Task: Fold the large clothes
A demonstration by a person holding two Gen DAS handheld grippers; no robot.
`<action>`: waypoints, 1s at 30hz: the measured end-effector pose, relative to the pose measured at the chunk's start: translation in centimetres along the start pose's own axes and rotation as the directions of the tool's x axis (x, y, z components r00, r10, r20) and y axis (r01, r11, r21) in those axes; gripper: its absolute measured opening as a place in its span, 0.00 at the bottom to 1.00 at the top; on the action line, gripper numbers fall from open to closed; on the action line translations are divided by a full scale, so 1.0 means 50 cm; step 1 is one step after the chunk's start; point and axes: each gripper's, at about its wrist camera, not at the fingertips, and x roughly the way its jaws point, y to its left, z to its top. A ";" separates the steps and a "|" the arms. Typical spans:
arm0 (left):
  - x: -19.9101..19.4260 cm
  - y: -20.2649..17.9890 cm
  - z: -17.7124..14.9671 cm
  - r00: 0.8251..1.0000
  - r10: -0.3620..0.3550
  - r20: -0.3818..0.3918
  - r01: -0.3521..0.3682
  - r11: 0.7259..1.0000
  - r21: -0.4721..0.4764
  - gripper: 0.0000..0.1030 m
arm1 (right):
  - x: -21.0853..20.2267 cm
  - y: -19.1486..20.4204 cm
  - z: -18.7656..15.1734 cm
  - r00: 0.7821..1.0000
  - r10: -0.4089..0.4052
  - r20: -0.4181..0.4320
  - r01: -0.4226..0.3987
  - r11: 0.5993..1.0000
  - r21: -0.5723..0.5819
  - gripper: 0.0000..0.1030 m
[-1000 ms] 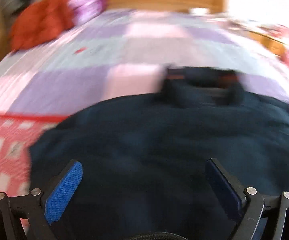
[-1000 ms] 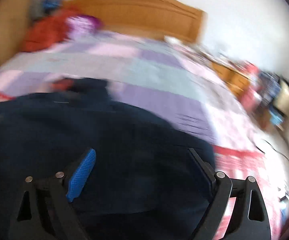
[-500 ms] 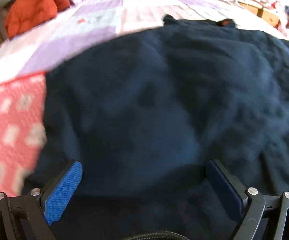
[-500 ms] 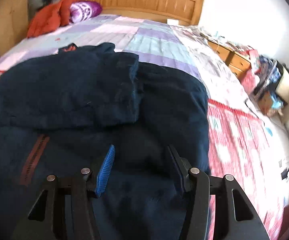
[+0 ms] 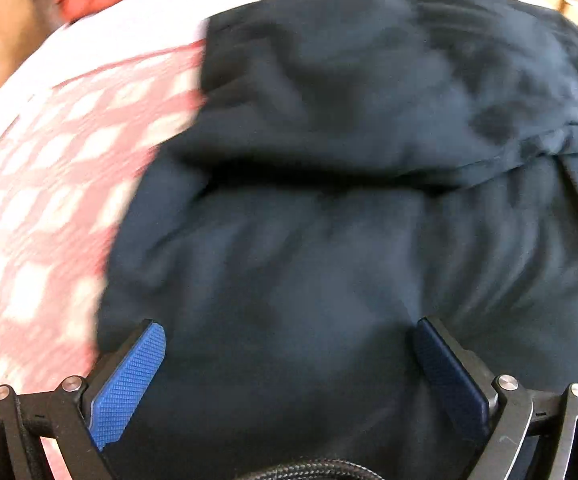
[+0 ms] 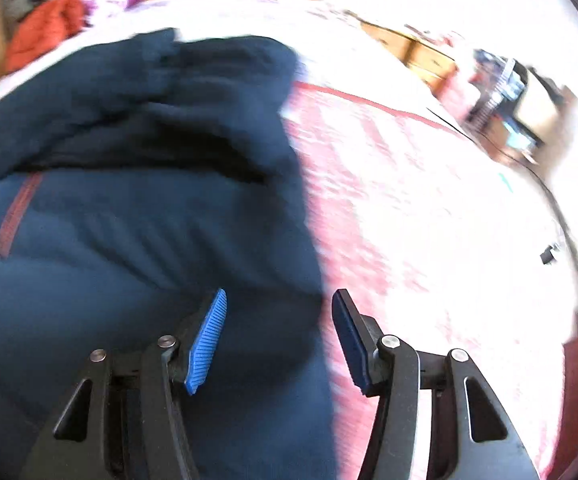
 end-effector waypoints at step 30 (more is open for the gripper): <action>-0.251 -0.071 -0.450 0.987 -0.151 -0.058 0.157 0.978 0.140 0.99 | -0.302 0.160 -0.482 0.958 0.287 -0.010 -0.276 0.910 -0.310 0.62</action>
